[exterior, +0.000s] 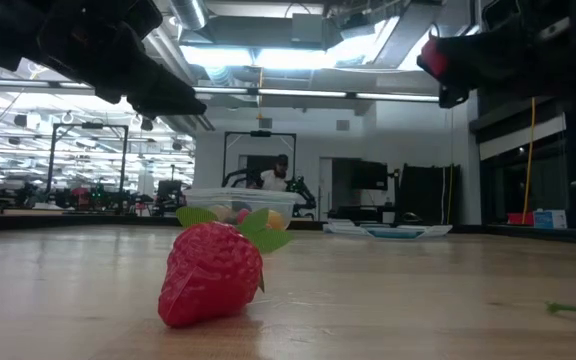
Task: Pick and placing Produce into tupperware
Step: Put the top strawberry into the transparent container, then put the cherry into the transparent container
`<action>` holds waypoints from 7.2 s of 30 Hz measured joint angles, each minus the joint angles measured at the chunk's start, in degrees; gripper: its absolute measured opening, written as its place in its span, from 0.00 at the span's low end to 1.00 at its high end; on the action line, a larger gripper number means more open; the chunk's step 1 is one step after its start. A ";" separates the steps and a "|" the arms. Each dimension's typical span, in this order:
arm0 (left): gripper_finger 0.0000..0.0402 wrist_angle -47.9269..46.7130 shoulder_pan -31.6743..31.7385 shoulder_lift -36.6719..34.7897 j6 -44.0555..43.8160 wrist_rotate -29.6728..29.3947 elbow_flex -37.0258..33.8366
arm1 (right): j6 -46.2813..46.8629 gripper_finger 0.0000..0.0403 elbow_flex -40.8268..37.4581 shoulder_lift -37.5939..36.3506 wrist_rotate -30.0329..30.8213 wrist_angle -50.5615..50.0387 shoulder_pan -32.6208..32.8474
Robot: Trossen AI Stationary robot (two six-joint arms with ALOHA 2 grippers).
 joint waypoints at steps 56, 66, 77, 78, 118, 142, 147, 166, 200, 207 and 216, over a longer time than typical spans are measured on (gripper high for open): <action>0.51 -4.58 0.00 0.01 -0.17 0.02 0.00 | -13.27 0.34 55.73 46.56 0.14 -43.99 -17.73; 0.51 -4.51 -0.02 0.01 -0.11 0.02 0.00 | -20.86 0.34 78.99 58.27 -7.77 -67.10 -23.48; 0.51 -4.66 -0.02 0.01 -0.04 0.02 0.00 | -22.64 0.34 98.90 72.24 -10.31 -80.88 -27.23; 0.51 -4.67 0.00 0.01 -0.04 0.02 0.00 | -22.68 0.34 100.42 73.27 -10.33 -82.25 -27.21; 0.51 -4.71 0.00 0.01 0.00 0.02 0.00 | -13.55 0.37 108.72 79.28 -4.67 -92.66 -28.50; 0.51 -5.00 0.00 0.01 0.45 0.00 0.00 | -8.11 0.01 106.78 68.25 -4.80 -109.06 -25.06; 0.51 -5.63 0.00 0.01 2.38 0.00 0.00 | -7.30 0.02 99.29 61.62 -5.15 -102.54 -21.33; 0.51 -2.81 -0.02 0.01 0.09 0.00 -0.02 | -1.45 0.03 46.05 13.76 -7.32 -59.60 -10.13; 0.51 0.49 0.86 0.01 -1.68 0.00 -0.02 | 10.82 0.04 27.74 -0.28 -14.86 -58.96 -0.76; 0.51 0.47 0.85 0.01 -1.64 0.00 -0.02 | 16.37 0.02 31.00 0.80 -6.53 -68.15 4.57; 0.51 -0.04 0.85 0.01 -1.66 0.00 -0.02 | 19.30 0.01 35.48 7.96 0.42 -71.90 15.85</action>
